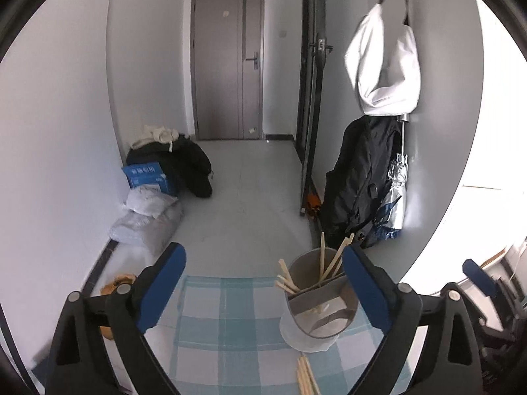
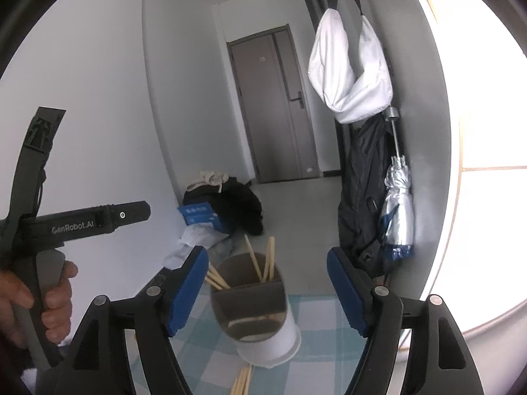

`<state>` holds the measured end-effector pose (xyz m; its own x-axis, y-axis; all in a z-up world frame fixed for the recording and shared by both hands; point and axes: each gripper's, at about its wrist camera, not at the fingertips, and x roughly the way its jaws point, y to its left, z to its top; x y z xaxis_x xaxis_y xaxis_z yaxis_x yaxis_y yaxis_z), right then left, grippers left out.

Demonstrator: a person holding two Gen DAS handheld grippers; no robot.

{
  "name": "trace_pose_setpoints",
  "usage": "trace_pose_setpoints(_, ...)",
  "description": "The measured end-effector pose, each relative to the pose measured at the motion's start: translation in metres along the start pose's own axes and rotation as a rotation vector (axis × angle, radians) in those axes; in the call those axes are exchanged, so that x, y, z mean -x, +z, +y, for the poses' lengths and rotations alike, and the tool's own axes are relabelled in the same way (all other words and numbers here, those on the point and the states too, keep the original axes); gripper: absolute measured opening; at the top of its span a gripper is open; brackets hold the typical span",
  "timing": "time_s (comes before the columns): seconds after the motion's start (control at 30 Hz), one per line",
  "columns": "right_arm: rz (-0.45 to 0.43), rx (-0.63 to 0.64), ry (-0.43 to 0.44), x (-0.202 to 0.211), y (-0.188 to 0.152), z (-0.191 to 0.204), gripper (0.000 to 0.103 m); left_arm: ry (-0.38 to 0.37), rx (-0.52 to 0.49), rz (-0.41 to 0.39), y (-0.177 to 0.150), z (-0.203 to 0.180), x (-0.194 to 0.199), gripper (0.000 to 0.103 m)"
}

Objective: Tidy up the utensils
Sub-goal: 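Lower both open grippers back to the chopstick pile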

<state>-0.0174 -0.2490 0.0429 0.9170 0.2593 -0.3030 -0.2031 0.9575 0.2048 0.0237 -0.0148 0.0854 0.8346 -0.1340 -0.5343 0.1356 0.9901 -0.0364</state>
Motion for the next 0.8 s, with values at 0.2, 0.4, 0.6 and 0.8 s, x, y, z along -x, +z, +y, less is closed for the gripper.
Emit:
trace_pose_setpoints(0.2,0.001,0.031,-0.011,0.021,-0.014,-0.001,0.081,0.014,-0.004,-0.041,-0.015,-0.002,0.012,0.096)
trace_pose_setpoints(0.4,0.009,0.055,-0.038,0.029,-0.038,0.006,0.081,0.010,0.054,-0.052,-0.041,0.008,0.014,0.096)
trace_pose_setpoints(0.6,0.070,0.072,-0.031,0.026,-0.066,0.015,0.081,0.000,0.095,-0.026,-0.073,0.019,0.006,0.096)
trace_pose_setpoints(0.8,0.147,0.060,-0.037,0.014,-0.088,0.015,0.081,-0.026,0.140,0.036,-0.102,0.030,-0.012,0.096)
